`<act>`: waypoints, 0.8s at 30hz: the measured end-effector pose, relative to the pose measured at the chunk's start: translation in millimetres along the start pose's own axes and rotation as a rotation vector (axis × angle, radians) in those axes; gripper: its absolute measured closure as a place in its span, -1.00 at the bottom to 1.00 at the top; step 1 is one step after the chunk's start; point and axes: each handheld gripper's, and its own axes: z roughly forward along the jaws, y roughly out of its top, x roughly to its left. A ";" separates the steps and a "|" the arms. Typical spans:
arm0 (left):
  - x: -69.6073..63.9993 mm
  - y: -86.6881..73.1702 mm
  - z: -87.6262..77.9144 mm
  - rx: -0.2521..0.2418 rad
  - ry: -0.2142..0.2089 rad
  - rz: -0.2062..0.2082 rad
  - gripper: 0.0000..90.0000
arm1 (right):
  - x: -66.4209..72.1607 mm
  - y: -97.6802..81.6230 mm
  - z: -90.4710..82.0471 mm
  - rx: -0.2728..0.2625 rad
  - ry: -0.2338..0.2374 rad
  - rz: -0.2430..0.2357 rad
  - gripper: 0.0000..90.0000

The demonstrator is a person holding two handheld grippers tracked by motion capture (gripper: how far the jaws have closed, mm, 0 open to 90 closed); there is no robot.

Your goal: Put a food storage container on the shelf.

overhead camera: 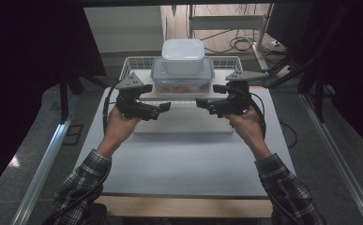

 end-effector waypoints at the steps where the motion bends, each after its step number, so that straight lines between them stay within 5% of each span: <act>1: -1.3 -2.3 0.5 0.004 -0.002 0.002 -0.90 | 0.8 -2.4 0.0 0.001 0.004 -0.001 -0.80; 15: -25.7 -40.1 8.4 0.072 0.000 0.024 -0.91 | 10.6 -42.6 -4.3 0.042 0.030 -0.020 -0.92; 24: -38.2 -64.7 5.4 0.086 -0.009 0.022 -0.95 | 11.4 -74.9 -12.8 0.068 0.045 0.013 -0.98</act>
